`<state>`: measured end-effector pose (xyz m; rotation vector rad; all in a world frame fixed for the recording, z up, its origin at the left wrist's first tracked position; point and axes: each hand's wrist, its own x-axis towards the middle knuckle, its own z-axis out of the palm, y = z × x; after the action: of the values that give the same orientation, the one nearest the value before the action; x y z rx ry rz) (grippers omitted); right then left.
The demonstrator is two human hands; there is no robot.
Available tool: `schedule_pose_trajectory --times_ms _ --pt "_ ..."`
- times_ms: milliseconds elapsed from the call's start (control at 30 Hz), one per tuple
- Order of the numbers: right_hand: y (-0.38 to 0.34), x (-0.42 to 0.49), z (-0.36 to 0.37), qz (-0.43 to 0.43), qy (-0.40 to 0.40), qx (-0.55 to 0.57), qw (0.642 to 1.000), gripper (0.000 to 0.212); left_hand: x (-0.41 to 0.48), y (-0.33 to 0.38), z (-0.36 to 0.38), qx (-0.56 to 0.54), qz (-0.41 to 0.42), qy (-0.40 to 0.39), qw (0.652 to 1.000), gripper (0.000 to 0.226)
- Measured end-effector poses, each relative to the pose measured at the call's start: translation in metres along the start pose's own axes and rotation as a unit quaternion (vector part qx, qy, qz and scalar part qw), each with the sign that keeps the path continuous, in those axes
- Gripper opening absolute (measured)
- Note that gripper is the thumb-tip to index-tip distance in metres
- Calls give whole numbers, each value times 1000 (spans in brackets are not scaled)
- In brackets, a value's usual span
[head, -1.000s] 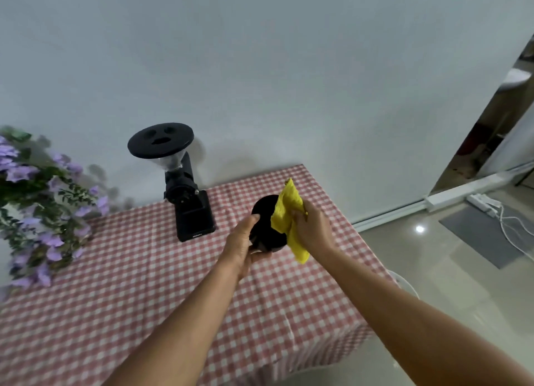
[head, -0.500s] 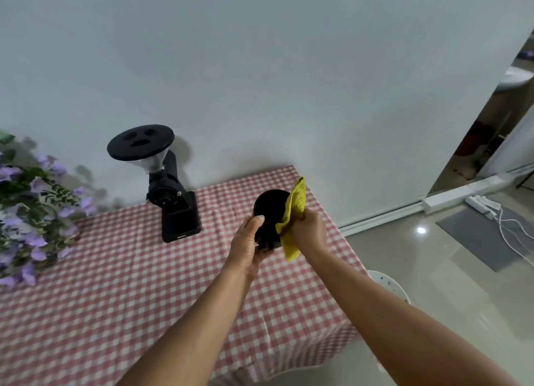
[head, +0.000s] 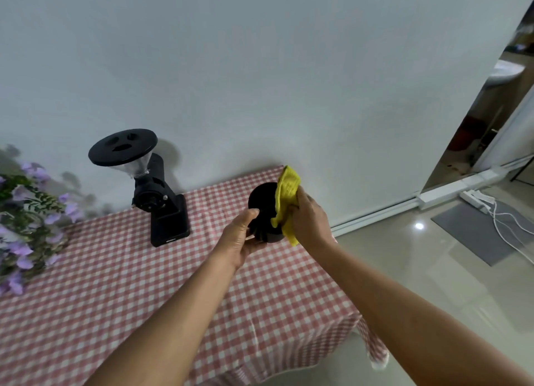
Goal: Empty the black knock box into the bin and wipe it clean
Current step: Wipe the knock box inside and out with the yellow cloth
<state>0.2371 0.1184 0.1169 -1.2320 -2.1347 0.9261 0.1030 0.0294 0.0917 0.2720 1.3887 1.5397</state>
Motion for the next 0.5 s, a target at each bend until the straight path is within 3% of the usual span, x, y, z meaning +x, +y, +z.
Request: schedule_pose_trajectory --times_ms 67,133,300,400,500 --pt "1 0 2 15 12 10 1000 48 2 3 5 -46 -2 0 999 15" --pt "0 4 8 87 -1 44 995 34 0 2 14 -80 17 -9 997 14" --pt "6 16 14 244 -69 193 948 21 6 -4 15 -34 15 -29 999 27" --pt "16 21 7 225 -22 92 970 16 8 6 8 69 -25 -15 997 30" --pt "20 20 5 185 -20 -8 983 20 9 14 8 209 11 20 978 39"
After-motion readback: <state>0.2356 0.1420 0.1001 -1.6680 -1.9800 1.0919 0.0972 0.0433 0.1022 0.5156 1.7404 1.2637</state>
